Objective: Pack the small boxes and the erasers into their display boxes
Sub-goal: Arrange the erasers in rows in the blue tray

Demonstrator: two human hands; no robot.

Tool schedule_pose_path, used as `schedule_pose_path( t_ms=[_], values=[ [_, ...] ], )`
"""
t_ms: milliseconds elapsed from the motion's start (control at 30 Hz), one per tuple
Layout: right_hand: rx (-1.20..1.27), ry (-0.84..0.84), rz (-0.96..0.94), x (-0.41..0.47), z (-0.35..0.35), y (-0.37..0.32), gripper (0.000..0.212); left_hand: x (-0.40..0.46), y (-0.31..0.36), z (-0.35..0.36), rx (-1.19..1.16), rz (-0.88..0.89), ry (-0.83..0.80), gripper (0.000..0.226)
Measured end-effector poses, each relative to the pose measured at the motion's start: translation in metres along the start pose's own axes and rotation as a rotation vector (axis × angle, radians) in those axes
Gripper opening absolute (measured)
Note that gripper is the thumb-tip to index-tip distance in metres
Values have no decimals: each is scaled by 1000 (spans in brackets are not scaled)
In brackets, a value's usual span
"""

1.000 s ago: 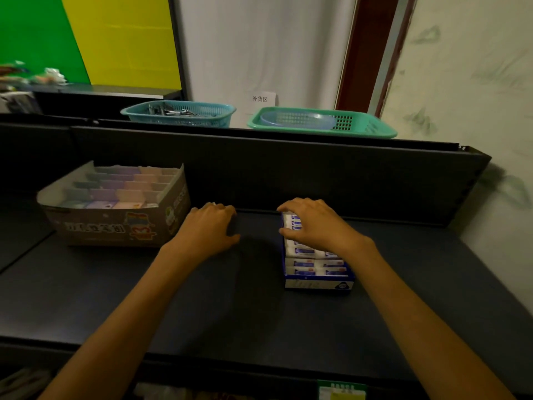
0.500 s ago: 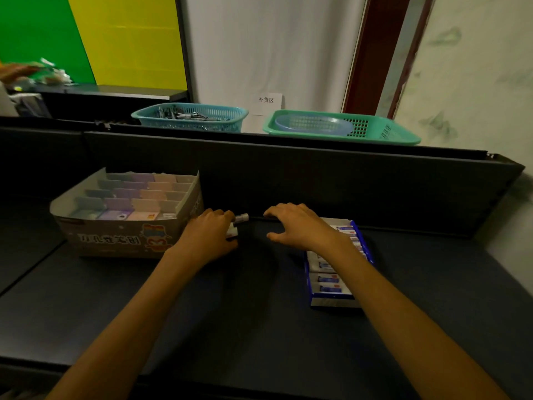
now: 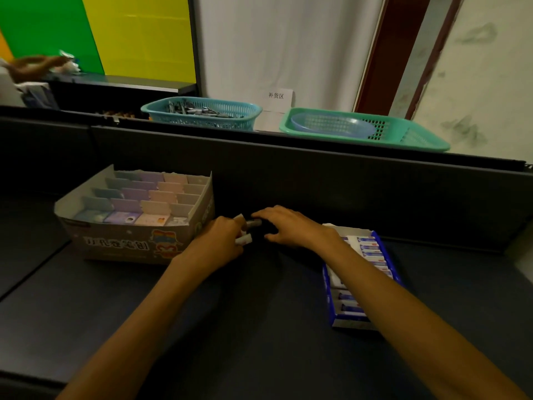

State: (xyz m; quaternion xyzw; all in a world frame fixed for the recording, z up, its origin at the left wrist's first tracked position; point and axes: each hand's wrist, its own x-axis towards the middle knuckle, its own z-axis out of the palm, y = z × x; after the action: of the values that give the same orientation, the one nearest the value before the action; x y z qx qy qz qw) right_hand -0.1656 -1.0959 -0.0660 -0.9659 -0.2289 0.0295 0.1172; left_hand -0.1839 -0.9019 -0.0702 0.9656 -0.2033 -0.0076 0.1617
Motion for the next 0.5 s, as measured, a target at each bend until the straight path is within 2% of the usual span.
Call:
schedule_pose_path(
  t_ms=[267,500],
  values=[
    [-57,24,-42,3,-4,3,24,-5,-7,5,-137,69,49,42],
    [-75,30,24,-11,-7,11,19,-3,-11,8,-184,65,-1,40]
  ],
)
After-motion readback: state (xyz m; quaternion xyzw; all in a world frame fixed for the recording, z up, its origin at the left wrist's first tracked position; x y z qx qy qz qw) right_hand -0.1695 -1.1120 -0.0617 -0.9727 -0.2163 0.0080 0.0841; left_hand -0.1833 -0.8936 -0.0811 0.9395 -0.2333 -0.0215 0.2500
